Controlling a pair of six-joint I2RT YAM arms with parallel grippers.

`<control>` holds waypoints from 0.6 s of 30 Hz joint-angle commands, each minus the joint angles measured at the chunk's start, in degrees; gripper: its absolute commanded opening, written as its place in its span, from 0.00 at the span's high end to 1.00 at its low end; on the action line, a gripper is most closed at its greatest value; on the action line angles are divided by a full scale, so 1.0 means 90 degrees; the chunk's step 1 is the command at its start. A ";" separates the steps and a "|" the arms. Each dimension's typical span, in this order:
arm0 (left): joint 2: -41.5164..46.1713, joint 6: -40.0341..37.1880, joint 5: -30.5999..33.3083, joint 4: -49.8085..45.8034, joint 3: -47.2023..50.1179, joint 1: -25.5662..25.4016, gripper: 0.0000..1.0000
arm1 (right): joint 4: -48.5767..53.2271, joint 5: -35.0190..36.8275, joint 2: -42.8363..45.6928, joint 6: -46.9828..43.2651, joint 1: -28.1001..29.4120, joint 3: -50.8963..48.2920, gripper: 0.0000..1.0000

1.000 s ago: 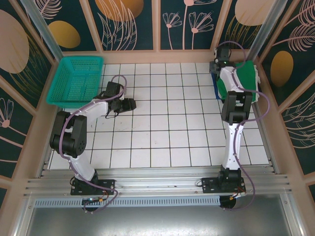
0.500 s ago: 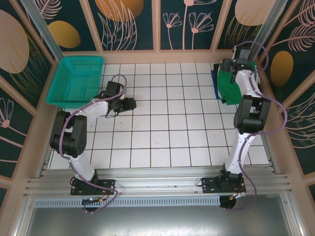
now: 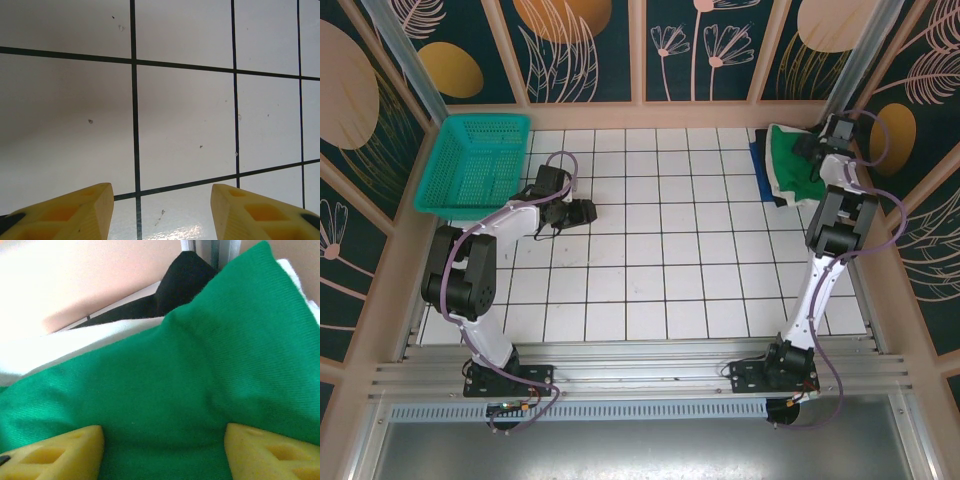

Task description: Fold and stack the t-shirts

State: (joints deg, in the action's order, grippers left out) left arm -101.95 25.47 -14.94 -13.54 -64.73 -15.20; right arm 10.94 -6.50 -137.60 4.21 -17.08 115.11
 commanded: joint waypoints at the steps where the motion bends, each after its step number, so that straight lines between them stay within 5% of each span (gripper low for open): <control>1: -0.0004 -0.0101 0.0020 -0.0111 -0.0083 0.0047 0.46 | 0.0534 0.0083 0.0022 -0.0017 0.0138 0.0026 0.30; 10: 0.0148 -0.0116 0.0039 -0.0136 -0.0035 0.0048 0.46 | 0.0714 0.1269 0.1241 -0.0063 0.0338 -0.0044 0.18; 18: 0.0378 -0.0078 0.0077 0.0000 0.0078 0.0046 0.44 | -0.0405 0.0937 0.1814 -0.0106 0.0510 -0.1744 0.14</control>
State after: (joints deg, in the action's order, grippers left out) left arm -100.97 25.50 -14.92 -13.67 -64.71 -15.20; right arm 10.74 1.89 -121.08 3.40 -13.43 103.85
